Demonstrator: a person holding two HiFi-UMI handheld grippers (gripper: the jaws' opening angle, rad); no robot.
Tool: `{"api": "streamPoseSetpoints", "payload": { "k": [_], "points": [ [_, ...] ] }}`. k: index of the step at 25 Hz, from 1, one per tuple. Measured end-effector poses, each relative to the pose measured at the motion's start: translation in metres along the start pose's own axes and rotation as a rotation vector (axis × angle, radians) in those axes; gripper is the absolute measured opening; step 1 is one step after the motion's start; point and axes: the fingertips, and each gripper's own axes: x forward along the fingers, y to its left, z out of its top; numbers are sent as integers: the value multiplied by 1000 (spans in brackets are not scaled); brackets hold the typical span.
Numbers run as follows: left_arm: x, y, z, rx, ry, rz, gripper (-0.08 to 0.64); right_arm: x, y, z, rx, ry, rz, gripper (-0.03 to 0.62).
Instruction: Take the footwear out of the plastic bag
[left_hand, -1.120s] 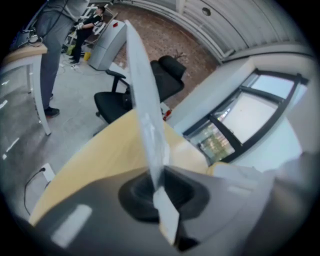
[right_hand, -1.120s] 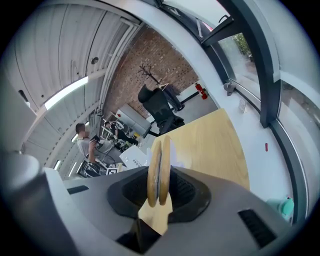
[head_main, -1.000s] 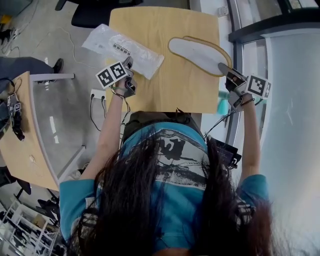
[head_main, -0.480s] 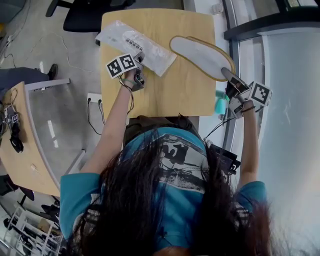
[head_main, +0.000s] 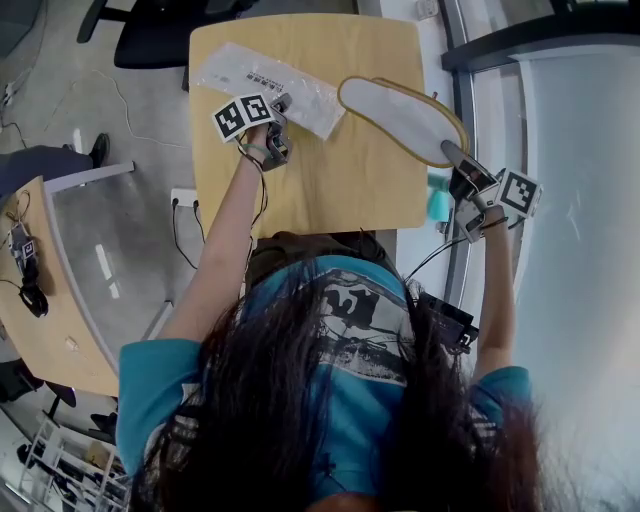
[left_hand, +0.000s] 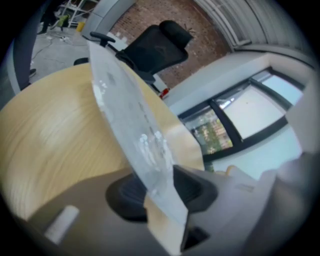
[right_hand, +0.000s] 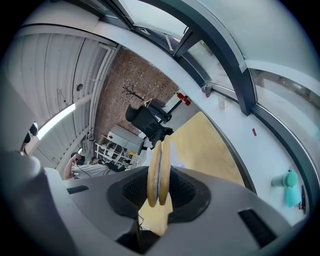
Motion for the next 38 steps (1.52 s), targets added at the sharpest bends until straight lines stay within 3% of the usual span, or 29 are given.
{"api": "streamPoseSetpoints", "payload": {
  "k": [5, 9, 13, 21, 26, 30, 34, 38],
  "points": [
    [-2, -1, -14, 22, 39, 34, 284, 2, -1, 0, -7, 10, 7, 91],
    [-9, -4, -18, 56, 49, 120, 438, 9, 1, 5, -22, 15, 27, 91],
    [-23, -3, -26, 103, 60, 145, 439, 24, 7, 7, 13, 24, 49, 91],
    [-59, 6, -41, 45, 32, 97, 439, 88, 33, 9, 22, 83, 153, 91],
    [-84, 7, -41, 26, -40, 67, 430, 151, 49, 1, 143, 100, 270, 91],
    [-103, -3, -45, 60, -62, 21, 430, 198, 68, -22, 257, 136, 380, 91],
    [-120, -11, -47, 74, -95, -17, 428, 238, 66, -55, 334, 192, 356, 91],
    [-136, -14, -50, 75, -129, -34, 407, 261, 50, -75, 334, 204, 295, 91]
  ]
}}
